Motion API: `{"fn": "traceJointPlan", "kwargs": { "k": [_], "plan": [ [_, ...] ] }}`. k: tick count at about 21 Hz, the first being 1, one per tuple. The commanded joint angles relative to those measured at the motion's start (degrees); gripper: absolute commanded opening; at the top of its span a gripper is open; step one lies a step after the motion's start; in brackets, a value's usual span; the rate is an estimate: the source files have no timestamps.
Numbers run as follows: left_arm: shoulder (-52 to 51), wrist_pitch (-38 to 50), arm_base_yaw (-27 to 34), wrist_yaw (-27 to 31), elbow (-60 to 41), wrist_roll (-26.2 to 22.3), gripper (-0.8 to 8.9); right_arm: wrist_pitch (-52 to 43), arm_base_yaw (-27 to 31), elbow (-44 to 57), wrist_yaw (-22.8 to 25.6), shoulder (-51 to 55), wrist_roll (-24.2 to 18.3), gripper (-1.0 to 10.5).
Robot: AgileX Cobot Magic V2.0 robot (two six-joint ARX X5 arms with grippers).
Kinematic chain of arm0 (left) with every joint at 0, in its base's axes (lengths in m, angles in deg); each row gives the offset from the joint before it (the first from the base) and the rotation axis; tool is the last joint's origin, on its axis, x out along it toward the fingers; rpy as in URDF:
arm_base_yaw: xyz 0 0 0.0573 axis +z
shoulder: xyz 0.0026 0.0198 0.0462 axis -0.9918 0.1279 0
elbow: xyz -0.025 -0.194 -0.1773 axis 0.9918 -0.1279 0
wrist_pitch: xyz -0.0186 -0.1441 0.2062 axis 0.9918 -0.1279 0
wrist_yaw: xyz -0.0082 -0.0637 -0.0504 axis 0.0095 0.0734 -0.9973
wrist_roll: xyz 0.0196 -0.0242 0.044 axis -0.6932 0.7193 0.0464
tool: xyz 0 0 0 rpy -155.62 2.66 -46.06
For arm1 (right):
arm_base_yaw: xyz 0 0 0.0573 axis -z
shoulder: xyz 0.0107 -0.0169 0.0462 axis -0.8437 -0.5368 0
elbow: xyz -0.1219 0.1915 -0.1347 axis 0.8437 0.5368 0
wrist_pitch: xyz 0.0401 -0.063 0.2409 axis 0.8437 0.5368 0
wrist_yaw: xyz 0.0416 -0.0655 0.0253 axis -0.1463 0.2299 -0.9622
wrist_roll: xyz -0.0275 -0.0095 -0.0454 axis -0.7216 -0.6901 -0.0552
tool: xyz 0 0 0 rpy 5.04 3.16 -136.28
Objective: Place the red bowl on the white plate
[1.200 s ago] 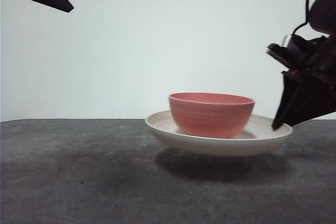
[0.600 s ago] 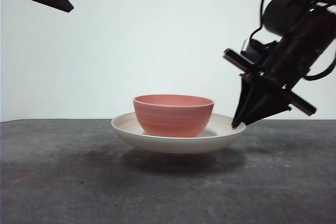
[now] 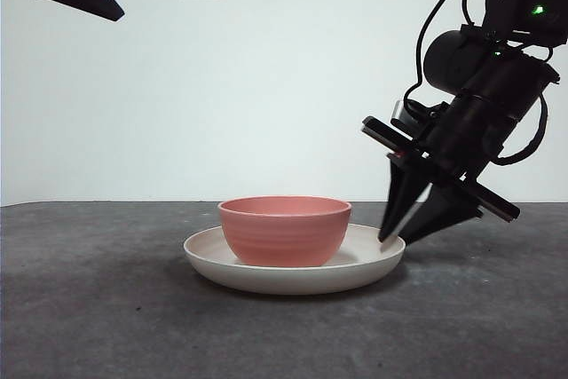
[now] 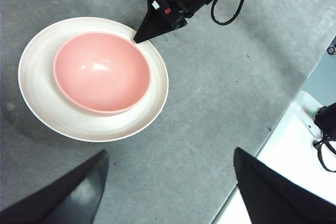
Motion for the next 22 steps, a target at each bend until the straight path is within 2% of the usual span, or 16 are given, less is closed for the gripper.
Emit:
{"fn": "traceJointPlan", "kwargs": {
  "k": [1, 6, 8, 12, 16, 18, 22],
  "plan": [
    [0.20, 0.28, -0.39, -0.11, 0.44, -0.28, 3.74, 0.15, -0.33, -1.33, -0.17, -0.70, 0.33, 2.1],
    [0.20, 0.26, -0.39, -0.09, 0.44, -0.22, 3.75, 2.89, -0.15, -1.36, 1.62, 2.51, -2.25, 2.6],
    [0.20, 0.28, -0.39, -0.09, 0.44, -0.24, 3.75, 5.81, 0.04, -1.36, 3.98, 6.62, -5.53, 2.6],
    [0.20, 0.28, -0.39, -0.07, 0.44, -0.24, 3.75, 12.63, 0.22, -1.36, 4.11, 18.88, -12.13, 2.6],
    [0.20, 0.33, -0.39, -0.07, 0.44, -0.24, 3.74, 20.28, -1.01, -0.96, 2.01, 32.68, -16.90, 2.6],
    [0.20, 0.28, -0.39, -0.09, 0.44, -0.24, 3.74, 21.35, -1.36, 0.81, 1.68, 39.91, -17.09, 2.6],
    [0.20, 0.31, -0.39, -0.09, 0.44, -0.26, 3.74, 21.57, -1.46, 8.20, -3.54, 52.09, -17.00, 2.6]
  ]
}}
